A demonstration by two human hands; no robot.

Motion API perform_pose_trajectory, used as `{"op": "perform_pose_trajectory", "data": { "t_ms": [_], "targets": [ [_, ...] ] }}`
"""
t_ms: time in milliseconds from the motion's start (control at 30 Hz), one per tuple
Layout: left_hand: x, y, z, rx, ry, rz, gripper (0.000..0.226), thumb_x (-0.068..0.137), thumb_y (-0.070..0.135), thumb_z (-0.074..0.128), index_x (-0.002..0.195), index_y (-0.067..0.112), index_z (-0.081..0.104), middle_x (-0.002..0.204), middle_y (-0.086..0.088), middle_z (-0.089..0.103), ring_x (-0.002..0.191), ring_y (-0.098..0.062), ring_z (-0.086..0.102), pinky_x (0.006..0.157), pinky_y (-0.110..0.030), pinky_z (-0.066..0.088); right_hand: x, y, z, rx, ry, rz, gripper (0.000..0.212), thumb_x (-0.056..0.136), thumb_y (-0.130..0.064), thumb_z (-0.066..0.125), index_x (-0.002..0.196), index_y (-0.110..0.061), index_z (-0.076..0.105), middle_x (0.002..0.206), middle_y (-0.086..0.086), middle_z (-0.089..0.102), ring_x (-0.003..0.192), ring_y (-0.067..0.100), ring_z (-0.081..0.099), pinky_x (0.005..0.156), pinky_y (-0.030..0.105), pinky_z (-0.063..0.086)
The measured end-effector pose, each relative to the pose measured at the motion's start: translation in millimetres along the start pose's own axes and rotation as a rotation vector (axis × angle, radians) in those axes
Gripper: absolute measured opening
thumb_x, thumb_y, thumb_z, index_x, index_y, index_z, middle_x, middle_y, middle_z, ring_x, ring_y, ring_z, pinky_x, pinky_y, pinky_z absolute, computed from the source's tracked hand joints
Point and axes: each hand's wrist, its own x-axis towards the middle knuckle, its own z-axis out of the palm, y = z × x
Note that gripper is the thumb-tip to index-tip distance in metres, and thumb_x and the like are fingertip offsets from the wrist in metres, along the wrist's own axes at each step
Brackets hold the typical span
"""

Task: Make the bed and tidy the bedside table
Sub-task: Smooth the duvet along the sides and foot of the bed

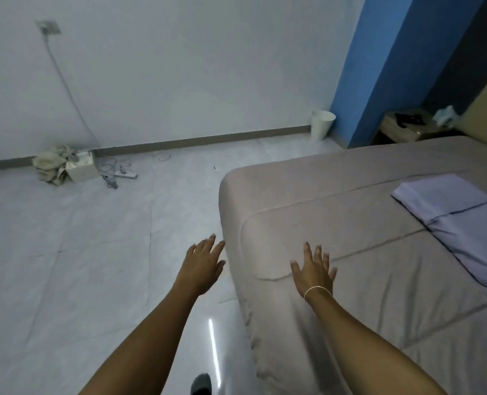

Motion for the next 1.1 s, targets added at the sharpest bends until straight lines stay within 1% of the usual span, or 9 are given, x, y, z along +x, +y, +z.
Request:
{"op": "perform_pose_trajectory", "data": {
  "t_ms": [133, 267, 400, 533, 667, 733, 833, 900, 1100],
  "targets": [
    [85.5, -86.2, -6.4, 0.011, 0.040, -0.027, 0.052, 0.097, 0.032, 0.047, 0.144, 0.013, 0.035, 0.153, -0.016, 0.029, 0.136, -0.034, 0.035, 0.109, -0.049, 0.028, 82.7, -68.6, 16.9, 0.001, -0.001, 0.002, 0.065, 0.098, -0.051, 0.033, 0.153, -0.029, 0.006, 0.162, 0.007, 0.001, 0.148, 0.031, 0.004, 0.116, 0.056, 0.010],
    [174.4, -152.5, -27.8, 0.051, 0.024, -0.006, 0.054, 0.100, 0.036, 0.038, 0.148, 0.017, 0.025, 0.157, -0.012, 0.019, 0.141, -0.031, 0.025, 0.113, -0.046, 0.022, 153.4, -127.4, 21.9, 0.015, 0.010, 0.057, 0.065, 0.099, -0.050, 0.034, 0.153, -0.028, 0.006, 0.162, 0.008, 0.000, 0.149, 0.031, 0.002, 0.117, 0.057, 0.009],
    [271.7, -202.8, -52.9, 0.105, 0.054, 0.083, 0.053, 0.100, 0.036, 0.038, 0.148, 0.016, 0.025, 0.157, -0.013, 0.019, 0.141, -0.031, 0.025, 0.113, -0.046, 0.021, 216.7, -185.4, 21.5, 0.065, 0.055, 0.104, 0.065, 0.099, -0.048, 0.035, 0.153, -0.028, 0.006, 0.162, 0.008, 0.002, 0.149, 0.031, 0.003, 0.117, 0.056, 0.009],
    [357.0, -218.1, -51.9, 0.080, 0.002, 0.187, 0.054, 0.099, 0.036, 0.040, 0.148, 0.016, 0.027, 0.156, -0.014, 0.021, 0.140, -0.033, 0.026, 0.113, -0.048, 0.022, 263.1, -209.2, 32.0, 0.042, 0.035, 0.167, 0.065, 0.099, -0.049, 0.034, 0.153, -0.030, 0.004, 0.162, 0.007, 0.001, 0.149, 0.031, 0.002, 0.116, 0.057, 0.008],
    [445.5, -225.4, -38.7, 0.037, -0.019, 0.338, 0.050, 0.093, 0.030, 0.055, 0.138, 0.010, 0.045, 0.146, -0.021, 0.040, 0.128, -0.039, 0.045, 0.104, -0.052, 0.036, 326.8, -220.7, 44.3, 0.049, 0.010, 0.283, 0.065, 0.099, -0.049, 0.033, 0.153, -0.030, 0.003, 0.162, 0.007, -0.001, 0.149, 0.032, 0.001, 0.117, 0.057, 0.008],
    [489.5, -238.0, -28.1, 0.010, -0.029, 0.341, 0.050, 0.091, 0.029, 0.060, 0.135, 0.008, 0.049, 0.142, -0.022, 0.045, 0.124, -0.040, 0.049, 0.100, -0.053, 0.039, 367.9, -229.2, 53.4, 0.075, -0.001, 0.317, 0.065, 0.099, -0.049, 0.033, 0.153, -0.030, 0.003, 0.162, 0.006, -0.002, 0.149, 0.031, 0.001, 0.117, 0.056, 0.007],
    [522.4, -259.1, -8.2, -0.061, -0.110, 0.264, 0.054, 0.095, 0.033, 0.051, 0.143, 0.012, 0.038, 0.150, -0.018, 0.034, 0.135, -0.036, 0.038, 0.108, -0.050, 0.031, 409.4, -245.0, 67.2, 0.057, -0.055, 0.349, 0.065, 0.099, -0.050, 0.031, 0.153, -0.031, 0.001, 0.162, 0.005, -0.004, 0.149, 0.031, 0.000, 0.117, 0.056, 0.006],
    [544.3, -278.4, 5.9, -0.035, -0.190, 0.309, 0.055, 0.097, 0.036, 0.046, 0.147, 0.016, 0.031, 0.154, -0.014, 0.026, 0.139, -0.033, 0.031, 0.112, -0.049, 0.025, 431.5, -254.7, 80.4, 0.053, -0.100, 0.389, 0.065, 0.099, -0.050, 0.029, 0.153, -0.031, -0.001, 0.162, 0.005, -0.006, 0.149, 0.031, -0.002, 0.118, 0.056, 0.007],
    [638.9, -318.6, 9.0, 0.072, -0.252, 0.388, 0.054, 0.094, 0.034, 0.054, 0.142, 0.014, 0.041, 0.150, -0.017, 0.034, 0.134, -0.037, 0.039, 0.108, -0.052, 0.031, 493.6, -295.7, 90.4, 0.083, -0.131, 0.471, 0.066, 0.099, -0.049, 0.031, 0.153, -0.030, -0.002, 0.162, 0.006, -0.006, 0.149, 0.032, -0.001, 0.118, 0.056, 0.010]
  ]
}}
